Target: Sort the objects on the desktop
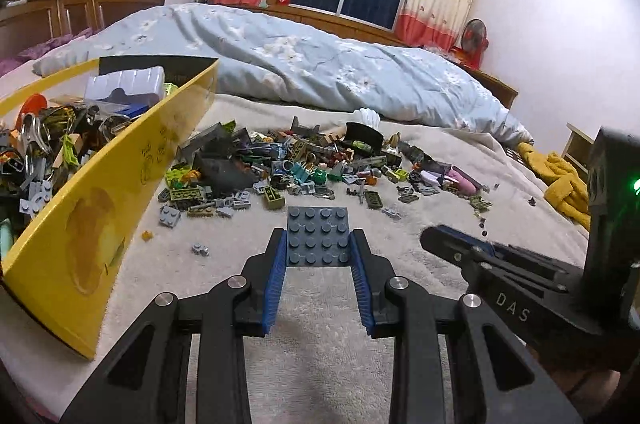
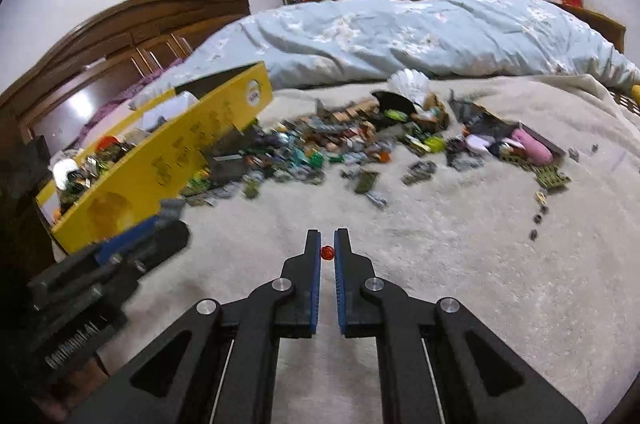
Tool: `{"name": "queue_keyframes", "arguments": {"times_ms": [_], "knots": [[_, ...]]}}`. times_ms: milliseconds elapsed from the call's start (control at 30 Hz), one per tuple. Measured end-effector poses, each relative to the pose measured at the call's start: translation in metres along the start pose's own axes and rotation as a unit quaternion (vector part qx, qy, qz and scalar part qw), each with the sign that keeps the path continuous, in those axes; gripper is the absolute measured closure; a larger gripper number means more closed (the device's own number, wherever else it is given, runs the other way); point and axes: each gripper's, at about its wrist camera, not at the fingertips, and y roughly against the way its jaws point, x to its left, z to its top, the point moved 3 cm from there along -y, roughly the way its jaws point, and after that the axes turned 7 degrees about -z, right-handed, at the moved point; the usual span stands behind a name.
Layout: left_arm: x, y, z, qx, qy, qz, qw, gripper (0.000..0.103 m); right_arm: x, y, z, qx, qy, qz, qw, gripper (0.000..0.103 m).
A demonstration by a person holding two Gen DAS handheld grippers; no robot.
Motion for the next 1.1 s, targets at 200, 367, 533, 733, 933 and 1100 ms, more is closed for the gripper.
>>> {"name": "queue_keyframes", "arguments": {"times_ms": [200,367,533,733,933,1100], "knots": [[-0.003,0.001,0.005,0.0,-0.027,0.02,0.9994,0.071,0.029,0.013,0.006,-0.019,0.043,-0.001,0.999,0.097],[0.006,0.011,0.017,-0.021,-0.015,0.019,0.9995,0.071,0.041,0.018,0.008,-0.024,0.057,-0.002,0.998,0.097],[0.004,0.022,0.022,-0.039,-0.033,0.021,0.9985,0.071,0.053,0.025,0.014,-0.032,0.059,0.006,0.998,0.097],[0.011,0.031,0.025,-0.051,-0.037,0.036,0.9974,0.071,0.066,0.031,0.02,-0.043,0.067,-0.002,0.997,0.097],[0.012,0.038,0.026,-0.053,-0.056,0.055,0.9955,0.071,0.079,0.035,0.02,-0.057,0.086,-0.025,0.994,0.097],[0.011,0.049,0.028,-0.072,-0.084,0.08,0.9907,0.071,0.087,0.038,0.02,-0.071,0.095,-0.014,0.993,0.097]]}}
